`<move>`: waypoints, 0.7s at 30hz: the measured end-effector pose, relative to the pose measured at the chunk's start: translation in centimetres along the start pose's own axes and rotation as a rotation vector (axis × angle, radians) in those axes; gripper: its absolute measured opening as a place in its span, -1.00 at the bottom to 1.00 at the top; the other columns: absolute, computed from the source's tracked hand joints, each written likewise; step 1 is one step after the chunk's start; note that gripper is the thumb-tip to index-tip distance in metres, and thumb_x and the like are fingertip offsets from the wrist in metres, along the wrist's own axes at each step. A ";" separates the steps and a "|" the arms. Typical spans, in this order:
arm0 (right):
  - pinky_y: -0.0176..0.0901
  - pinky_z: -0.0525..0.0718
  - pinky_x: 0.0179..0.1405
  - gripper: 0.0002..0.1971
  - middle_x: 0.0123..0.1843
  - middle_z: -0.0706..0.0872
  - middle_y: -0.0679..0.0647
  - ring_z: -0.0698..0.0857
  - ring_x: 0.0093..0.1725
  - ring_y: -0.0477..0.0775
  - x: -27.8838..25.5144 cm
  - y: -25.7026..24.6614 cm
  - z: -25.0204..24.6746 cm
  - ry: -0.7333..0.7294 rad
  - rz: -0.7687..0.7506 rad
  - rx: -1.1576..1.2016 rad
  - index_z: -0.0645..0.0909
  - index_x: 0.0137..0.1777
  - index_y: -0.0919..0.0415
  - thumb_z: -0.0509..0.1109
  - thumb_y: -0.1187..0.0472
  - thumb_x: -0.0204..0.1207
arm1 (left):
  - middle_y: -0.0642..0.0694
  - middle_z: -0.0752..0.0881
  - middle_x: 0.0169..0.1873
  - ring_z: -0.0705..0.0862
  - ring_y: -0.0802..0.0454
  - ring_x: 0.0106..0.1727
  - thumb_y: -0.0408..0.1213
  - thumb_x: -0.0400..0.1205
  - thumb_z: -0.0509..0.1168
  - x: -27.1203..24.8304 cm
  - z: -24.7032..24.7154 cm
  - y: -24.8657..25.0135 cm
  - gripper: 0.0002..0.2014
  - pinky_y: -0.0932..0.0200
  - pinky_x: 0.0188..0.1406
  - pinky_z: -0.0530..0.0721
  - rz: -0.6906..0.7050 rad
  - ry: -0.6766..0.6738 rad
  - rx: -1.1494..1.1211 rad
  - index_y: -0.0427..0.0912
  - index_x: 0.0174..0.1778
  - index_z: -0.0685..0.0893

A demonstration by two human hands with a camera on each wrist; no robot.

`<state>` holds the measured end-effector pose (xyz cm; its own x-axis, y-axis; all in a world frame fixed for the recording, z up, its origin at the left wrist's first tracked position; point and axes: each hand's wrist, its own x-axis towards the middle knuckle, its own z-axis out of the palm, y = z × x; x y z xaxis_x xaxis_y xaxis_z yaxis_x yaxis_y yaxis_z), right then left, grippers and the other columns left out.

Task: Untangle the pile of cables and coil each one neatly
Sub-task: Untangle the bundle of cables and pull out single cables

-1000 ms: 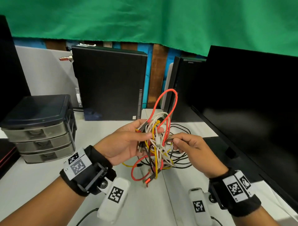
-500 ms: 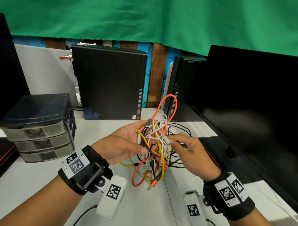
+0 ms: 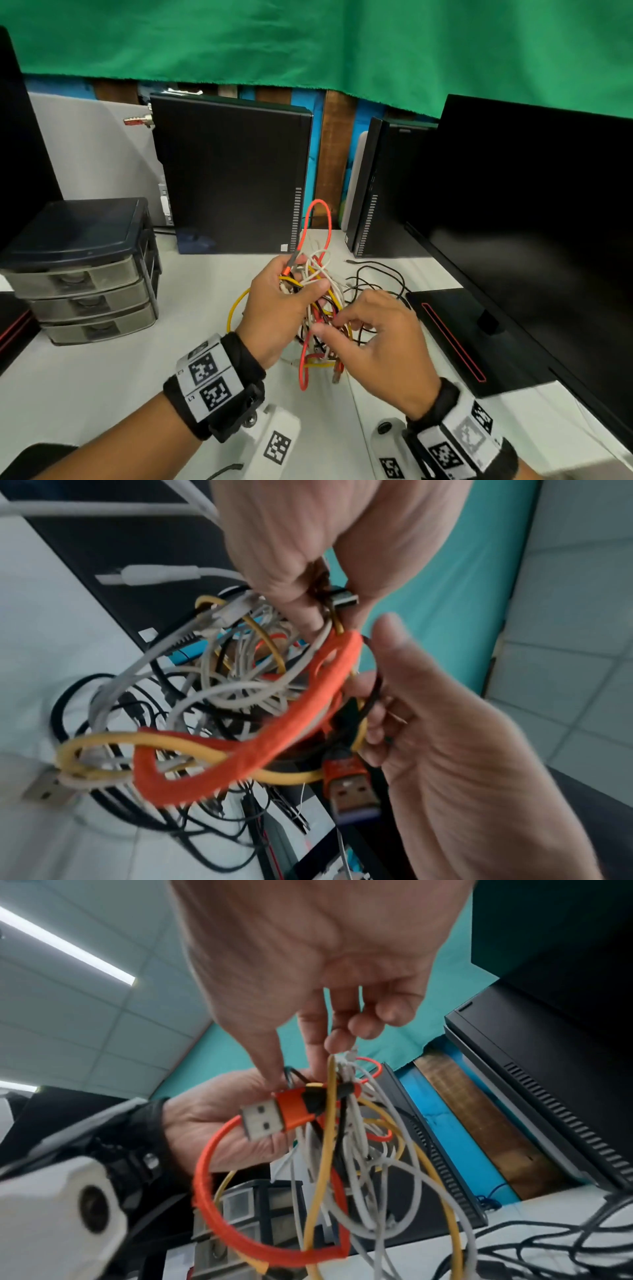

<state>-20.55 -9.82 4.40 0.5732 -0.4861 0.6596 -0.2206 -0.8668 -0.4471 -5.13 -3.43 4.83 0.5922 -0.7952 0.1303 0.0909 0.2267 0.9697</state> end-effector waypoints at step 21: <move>-0.34 0.57 -0.18 -0.73 -0.48 0.57 0.05 0.54 -0.39 -0.01 1.6 0.0 -3.5 -0.383 0.414 0.972 0.84 0.02 0.18 0.45 0.00 0.59 | -0.11 0.85 -0.14 0.86 0.03 -0.18 -0.34 0.61 0.49 2.0 -2.2 -0.1 -0.78 0.28 -0.41 0.72 0.056 0.239 0.001 -0.08 0.12 0.67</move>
<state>-22.43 -10.99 7.53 0.8401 -0.5057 0.1964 0.1627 -0.1104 -0.9805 -2.23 -3.81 4.58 0.7690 -0.6256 0.1310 0.0520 0.2655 0.9627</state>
